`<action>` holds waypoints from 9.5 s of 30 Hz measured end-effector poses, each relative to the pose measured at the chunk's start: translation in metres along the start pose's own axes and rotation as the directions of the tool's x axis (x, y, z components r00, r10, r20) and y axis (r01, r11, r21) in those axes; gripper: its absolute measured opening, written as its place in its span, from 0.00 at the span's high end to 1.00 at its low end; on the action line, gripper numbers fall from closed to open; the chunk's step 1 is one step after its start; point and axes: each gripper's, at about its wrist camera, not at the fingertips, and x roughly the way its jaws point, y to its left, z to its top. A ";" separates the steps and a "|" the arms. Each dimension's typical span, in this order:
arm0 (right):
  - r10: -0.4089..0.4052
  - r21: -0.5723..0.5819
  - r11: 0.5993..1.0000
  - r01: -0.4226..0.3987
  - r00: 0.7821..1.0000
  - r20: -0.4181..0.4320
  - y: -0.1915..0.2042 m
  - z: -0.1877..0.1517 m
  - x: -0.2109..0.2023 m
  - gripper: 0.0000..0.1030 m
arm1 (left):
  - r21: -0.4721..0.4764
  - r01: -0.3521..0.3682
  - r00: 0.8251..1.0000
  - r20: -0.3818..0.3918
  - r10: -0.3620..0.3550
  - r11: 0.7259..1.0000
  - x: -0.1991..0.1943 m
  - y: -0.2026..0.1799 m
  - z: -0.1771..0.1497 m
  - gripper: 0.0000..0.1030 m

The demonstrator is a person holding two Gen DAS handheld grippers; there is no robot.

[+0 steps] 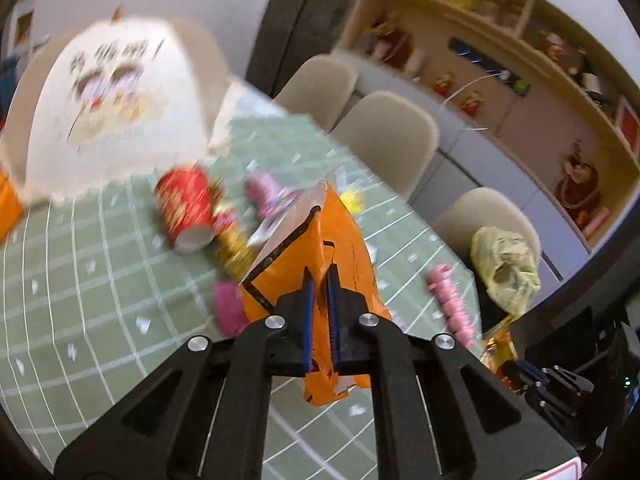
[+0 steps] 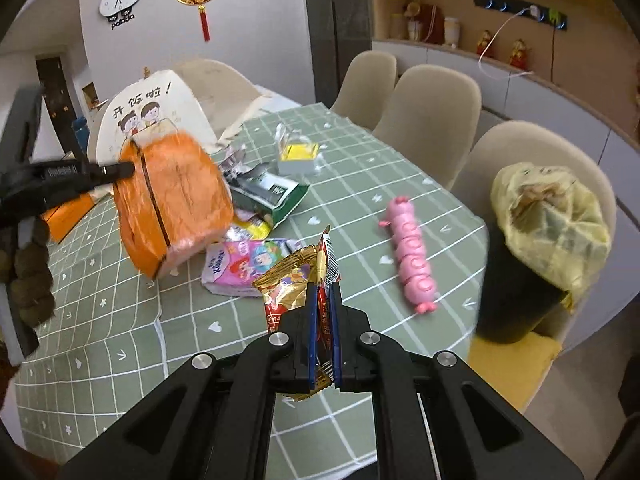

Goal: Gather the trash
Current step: 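Carry the orange bag and gold wrapper over the trash bin with both grippers, then open both grippers to drop the bag and wrapper into the bin, then grasp the red paper cup with the left gripper while the right gripper grasps a pink wrapper, then carry the red cup and pink wrapper over the trash bin with both grippers, then open both grippers to drop the cup and pink wrapper into the bin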

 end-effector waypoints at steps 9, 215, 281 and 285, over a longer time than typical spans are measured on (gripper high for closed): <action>-0.081 0.016 0.997 0.080 0.995 0.053 -0.041 0.015 -0.033 0.93 | 0.121 0.115 0.989 0.078 -0.125 0.986 -0.002 -0.084 0.045 0.94; 0.039 -0.017 0.999 -0.036 0.975 0.218 -0.125 0.081 -0.070 0.77 | 0.069 0.231 0.972 0.025 -0.233 0.971 0.021 -0.181 0.032 0.48; 0.029 0.120 0.993 -0.001 0.972 -0.235 -0.369 0.083 0.148 0.77 | -0.097 0.129 0.958 -0.245 -0.149 0.987 0.187 -0.243 -0.005 0.34; 0.013 0.179 0.984 0.022 0.980 -0.197 -0.370 0.081 0.129 0.58 | -0.084 0.137 0.958 -0.241 -0.153 0.987 0.173 -0.241 -0.005 0.34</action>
